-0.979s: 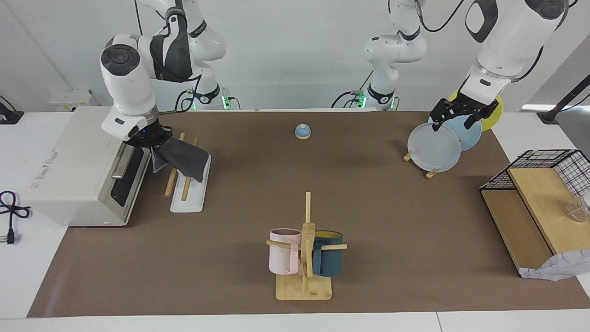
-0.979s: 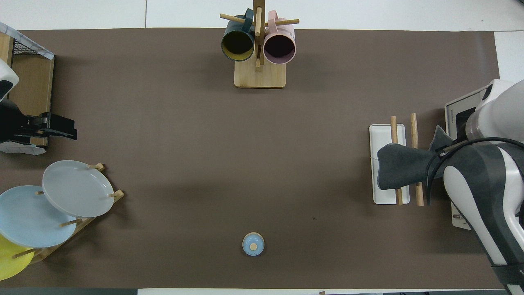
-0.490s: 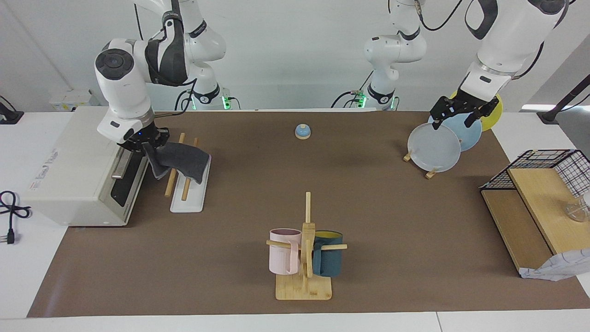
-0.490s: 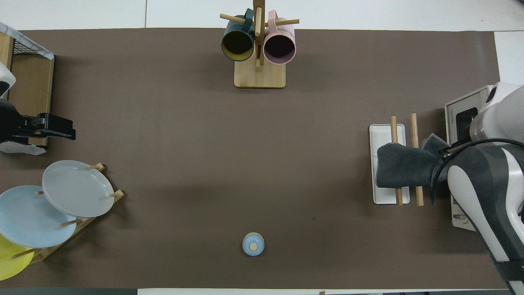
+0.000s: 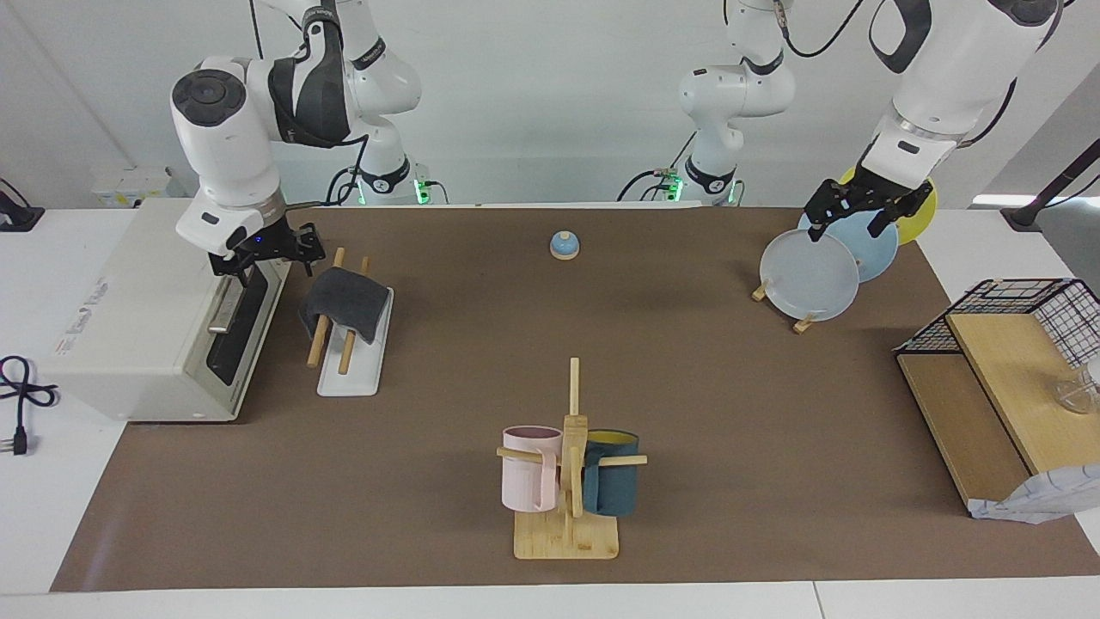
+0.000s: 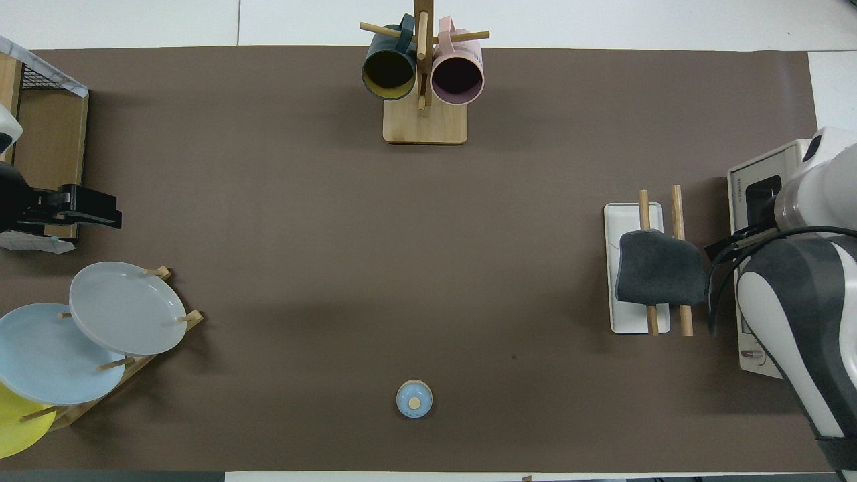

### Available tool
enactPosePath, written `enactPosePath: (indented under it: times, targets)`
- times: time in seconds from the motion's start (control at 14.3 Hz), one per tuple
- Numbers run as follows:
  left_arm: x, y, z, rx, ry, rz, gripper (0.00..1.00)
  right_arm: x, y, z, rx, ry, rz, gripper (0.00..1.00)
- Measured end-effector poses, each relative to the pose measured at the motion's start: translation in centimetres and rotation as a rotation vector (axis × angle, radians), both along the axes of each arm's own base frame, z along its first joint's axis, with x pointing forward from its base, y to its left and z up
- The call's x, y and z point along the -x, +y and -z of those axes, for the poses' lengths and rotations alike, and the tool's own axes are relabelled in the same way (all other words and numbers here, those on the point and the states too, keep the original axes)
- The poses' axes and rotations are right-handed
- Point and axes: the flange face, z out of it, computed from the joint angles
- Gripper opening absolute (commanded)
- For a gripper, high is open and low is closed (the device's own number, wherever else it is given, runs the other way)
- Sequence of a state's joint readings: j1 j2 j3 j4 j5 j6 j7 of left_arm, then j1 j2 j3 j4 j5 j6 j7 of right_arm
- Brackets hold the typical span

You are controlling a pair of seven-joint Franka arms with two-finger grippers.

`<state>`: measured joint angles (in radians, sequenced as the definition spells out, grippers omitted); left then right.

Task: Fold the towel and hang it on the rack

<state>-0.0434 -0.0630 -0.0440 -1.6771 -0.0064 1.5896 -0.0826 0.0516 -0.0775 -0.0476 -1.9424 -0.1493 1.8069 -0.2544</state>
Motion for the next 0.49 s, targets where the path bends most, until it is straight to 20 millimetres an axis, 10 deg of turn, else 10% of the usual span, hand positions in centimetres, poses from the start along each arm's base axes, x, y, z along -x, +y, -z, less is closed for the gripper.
enactPosePath:
  times: [0.49]
  targets:
    - [0.0, 0.1, 0.0, 0.0, 0.0, -0.002, 1.0, -0.4, -0.2, -11.3, -0.042, 0.011, 0.215, 1.0]
